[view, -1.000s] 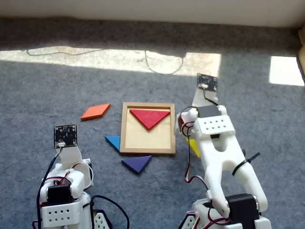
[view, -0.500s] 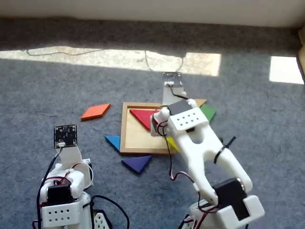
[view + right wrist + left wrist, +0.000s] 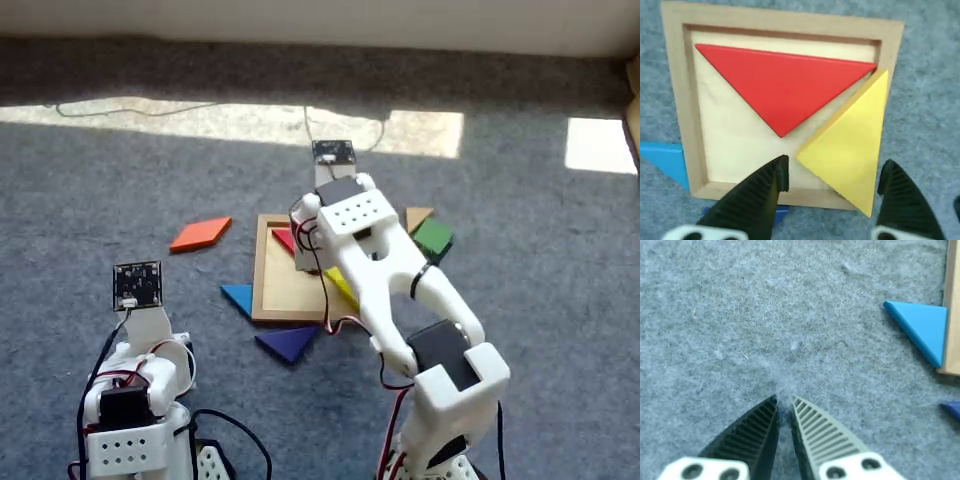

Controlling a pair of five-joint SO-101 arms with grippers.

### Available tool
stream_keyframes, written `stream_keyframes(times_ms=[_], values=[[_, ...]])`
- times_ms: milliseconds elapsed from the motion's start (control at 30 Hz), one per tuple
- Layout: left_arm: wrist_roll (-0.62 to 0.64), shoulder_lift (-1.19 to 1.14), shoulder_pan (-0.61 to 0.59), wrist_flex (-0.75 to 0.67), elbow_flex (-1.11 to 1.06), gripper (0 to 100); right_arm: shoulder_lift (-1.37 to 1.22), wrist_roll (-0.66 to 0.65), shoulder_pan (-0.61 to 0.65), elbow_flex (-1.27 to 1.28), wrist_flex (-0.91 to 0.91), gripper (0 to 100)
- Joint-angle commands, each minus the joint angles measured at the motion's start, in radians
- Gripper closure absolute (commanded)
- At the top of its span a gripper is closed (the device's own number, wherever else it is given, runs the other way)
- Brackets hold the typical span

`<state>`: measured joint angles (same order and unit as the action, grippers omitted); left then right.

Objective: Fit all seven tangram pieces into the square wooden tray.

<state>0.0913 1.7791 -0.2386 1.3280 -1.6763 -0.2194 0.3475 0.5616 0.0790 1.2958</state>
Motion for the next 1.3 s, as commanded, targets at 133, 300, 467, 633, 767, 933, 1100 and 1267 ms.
stream_keyframes(times_ms=[133, 300, 467, 633, 767, 933, 1100, 1267], values=[[-0.005, 0.039, -0.01, 0.008, -0.021, 99, 0.013, 0.026, 0.012, -0.131, 0.039, 71.7], [-0.005, 0.039, -0.01, 0.008, -0.021, 99, 0.016, 0.018, 0.007, -0.133, 0.093, 76.2], [-0.005, 0.039, -0.01, 0.008, -0.021, 99, 0.016, -0.12, -0.016, -0.128, 0.102, 99.8], [-0.005, 0.039, -0.01, 0.008, -0.021, 99, 0.054, -0.186, -0.062, -0.097, 0.124, 99.4], [-0.005, 0.039, -0.01, 0.008, -0.021, 99, 0.127, -0.187, -0.088, 0.027, 0.054, 99.4], [-0.005, 0.039, -0.01, 0.008, -0.021, 99, 0.216, -0.353, -0.084, 0.272, -0.142, 99.4], [-0.005, 0.039, -0.01, 0.008, -0.021, 99, 0.229, -0.393, -0.082, 0.447, -0.317, 99.4], [-0.005, 0.039, -0.01, 0.008, -0.021, 99, 0.228, -0.391, -0.07, 0.46, -0.338, 99.4]])
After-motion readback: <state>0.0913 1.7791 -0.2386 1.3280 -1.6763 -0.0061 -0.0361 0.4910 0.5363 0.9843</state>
